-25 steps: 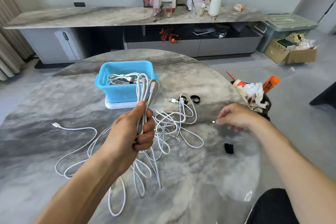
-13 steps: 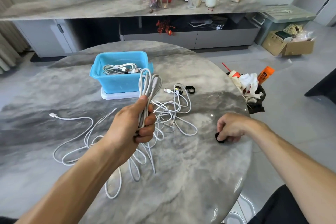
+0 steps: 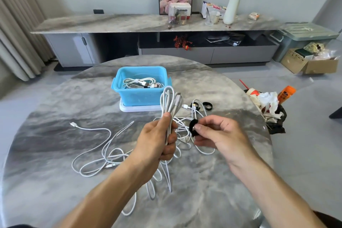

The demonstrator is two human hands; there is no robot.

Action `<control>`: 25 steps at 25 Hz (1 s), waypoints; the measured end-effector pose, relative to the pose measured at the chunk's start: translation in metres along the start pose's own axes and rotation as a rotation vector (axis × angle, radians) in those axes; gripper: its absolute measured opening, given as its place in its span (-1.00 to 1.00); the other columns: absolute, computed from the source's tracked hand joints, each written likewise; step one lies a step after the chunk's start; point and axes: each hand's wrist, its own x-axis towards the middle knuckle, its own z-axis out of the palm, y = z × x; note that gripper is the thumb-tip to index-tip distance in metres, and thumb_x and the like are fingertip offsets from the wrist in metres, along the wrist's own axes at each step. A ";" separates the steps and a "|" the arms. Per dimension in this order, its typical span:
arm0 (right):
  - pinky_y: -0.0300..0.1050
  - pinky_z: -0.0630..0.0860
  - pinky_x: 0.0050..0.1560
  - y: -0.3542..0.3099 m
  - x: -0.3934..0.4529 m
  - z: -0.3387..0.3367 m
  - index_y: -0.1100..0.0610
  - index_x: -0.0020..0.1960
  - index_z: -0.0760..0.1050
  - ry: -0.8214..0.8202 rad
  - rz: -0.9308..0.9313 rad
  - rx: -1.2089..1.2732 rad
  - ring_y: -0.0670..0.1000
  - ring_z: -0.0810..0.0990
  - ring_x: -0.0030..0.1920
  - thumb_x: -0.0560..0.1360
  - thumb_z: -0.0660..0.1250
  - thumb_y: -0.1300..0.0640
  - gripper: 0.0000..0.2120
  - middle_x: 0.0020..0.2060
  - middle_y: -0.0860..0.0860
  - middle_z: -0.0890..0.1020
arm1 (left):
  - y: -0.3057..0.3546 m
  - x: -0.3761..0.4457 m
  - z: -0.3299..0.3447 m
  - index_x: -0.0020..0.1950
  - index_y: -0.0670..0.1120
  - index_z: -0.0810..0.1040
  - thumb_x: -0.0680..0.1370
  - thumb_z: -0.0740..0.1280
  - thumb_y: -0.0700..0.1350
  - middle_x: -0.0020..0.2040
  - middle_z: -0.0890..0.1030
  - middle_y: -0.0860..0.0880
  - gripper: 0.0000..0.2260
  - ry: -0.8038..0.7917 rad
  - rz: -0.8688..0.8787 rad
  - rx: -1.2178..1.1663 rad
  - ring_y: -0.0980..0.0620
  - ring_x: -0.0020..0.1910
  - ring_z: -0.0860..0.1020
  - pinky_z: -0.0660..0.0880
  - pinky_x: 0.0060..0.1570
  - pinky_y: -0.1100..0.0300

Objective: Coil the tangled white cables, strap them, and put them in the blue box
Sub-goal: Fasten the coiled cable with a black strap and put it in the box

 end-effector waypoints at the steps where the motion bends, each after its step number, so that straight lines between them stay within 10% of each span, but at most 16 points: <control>1: -0.19 0.62 -0.35 0.004 -0.005 0.010 0.25 -0.16 0.62 0.023 0.008 0.053 -0.02 0.59 -0.43 0.47 0.41 0.39 -0.92 -0.37 0.11 0.65 | -0.003 -0.002 0.002 -0.13 -0.12 0.43 0.62 0.20 0.11 -0.45 0.26 -0.02 -0.68 -0.017 0.020 0.047 0.11 -0.56 0.12 0.04 -0.52 0.36; 19: 0.22 0.61 -0.15 -0.006 0.009 0.052 0.05 -0.12 0.61 -0.177 -0.246 -0.335 0.05 0.59 -0.37 0.47 0.48 0.24 -0.89 -0.37 0.07 0.67 | 0.016 0.008 -0.022 -0.16 -0.18 0.41 0.60 0.28 -0.21 -0.48 0.29 -0.01 -0.85 0.169 0.123 -0.018 0.10 -0.61 0.17 0.06 -0.56 0.35; 25: 0.05 0.52 -0.23 -0.005 0.009 0.052 0.02 -0.18 0.46 -0.131 -0.304 -0.496 -0.04 0.53 -0.38 0.45 0.47 0.20 -0.80 -0.32 -0.05 0.65 | 0.013 0.011 -0.023 -0.18 -0.16 0.40 0.59 0.29 -0.24 -0.48 0.30 -0.02 -0.85 0.231 0.134 0.005 0.09 -0.60 0.18 0.06 -0.55 0.34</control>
